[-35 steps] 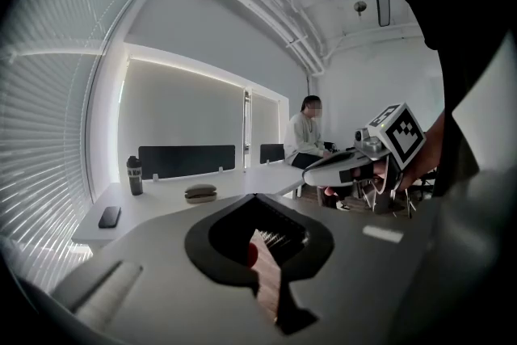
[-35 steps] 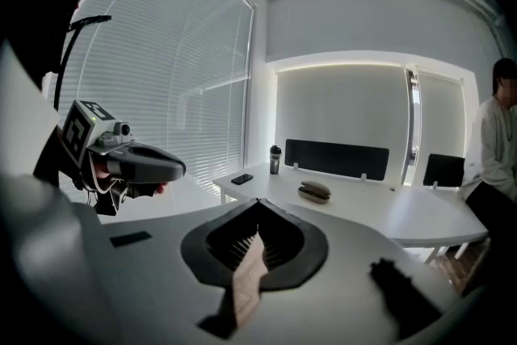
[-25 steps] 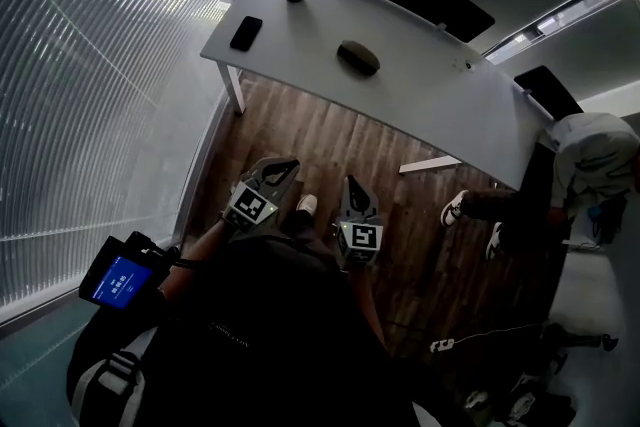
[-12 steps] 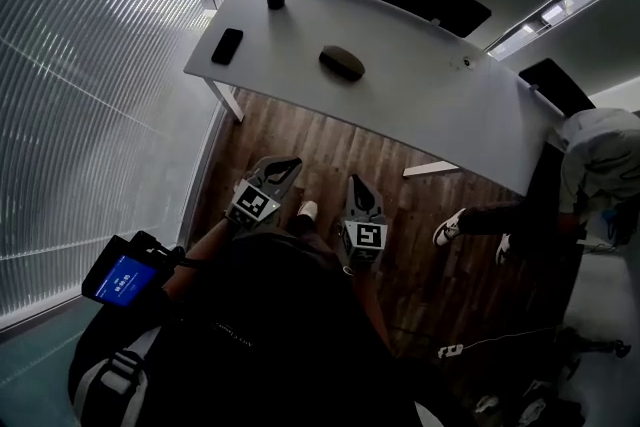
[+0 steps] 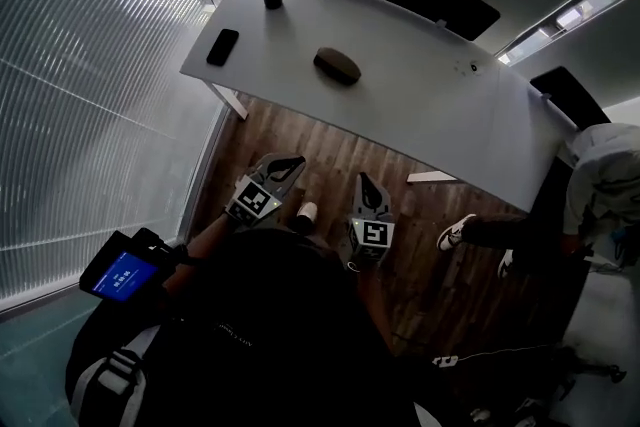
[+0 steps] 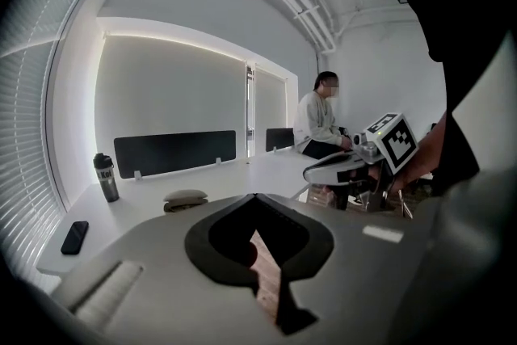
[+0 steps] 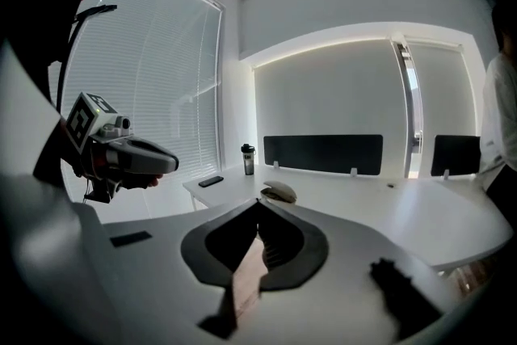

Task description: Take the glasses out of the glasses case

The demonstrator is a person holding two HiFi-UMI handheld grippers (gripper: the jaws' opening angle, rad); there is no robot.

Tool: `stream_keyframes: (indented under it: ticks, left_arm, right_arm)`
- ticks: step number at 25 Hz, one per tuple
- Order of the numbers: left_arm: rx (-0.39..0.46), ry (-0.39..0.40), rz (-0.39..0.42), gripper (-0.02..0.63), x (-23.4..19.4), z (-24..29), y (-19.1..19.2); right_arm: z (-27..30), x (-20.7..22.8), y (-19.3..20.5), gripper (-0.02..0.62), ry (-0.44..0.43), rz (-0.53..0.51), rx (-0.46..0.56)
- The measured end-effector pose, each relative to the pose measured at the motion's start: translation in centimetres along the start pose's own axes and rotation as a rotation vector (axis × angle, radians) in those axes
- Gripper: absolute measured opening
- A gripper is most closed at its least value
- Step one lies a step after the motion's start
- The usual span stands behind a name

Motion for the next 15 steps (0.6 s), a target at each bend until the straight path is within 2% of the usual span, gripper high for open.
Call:
stream_keyframes:
  ticks: [5, 11, 13, 15]
  left_arm:
    - [-0.004, -0.063, -0.027, 0.008, -1.7, -0.6, -0.6]
    - [0.021, -0.09, -0.022, 0.008, -4.0, -0.7, 0.2]
    - [0.033, -0.093, -0.042, 0.008, -5.0, -0.3, 0.1]
    - [0.046, -0.084, -0.057, 0.008, -6.3, 0.6, -0.1]
  right_arm:
    - [2.5, 0.2, -1.5, 0.005, -0.03, 0.02, 0.02]
    - [5.2, -1.6, -1.8, 0.005, -0.092, -0.014, 0.014]
    - [6.1, -2.1, -1.7, 0.005, -0.12, -0.086, 0.03]
    - [7.0, -2.6, -2.2, 0.005, -0.141, -0.205, 0.048]
Point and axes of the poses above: the fingertips, and each gripper's own axes: z forward along the fingers, x to its right, y out of its underside, the point moved 5 cm from there along -z, backward along the fingers, and after that the axes turned 12 degrees about y, right-handed, at the moved point
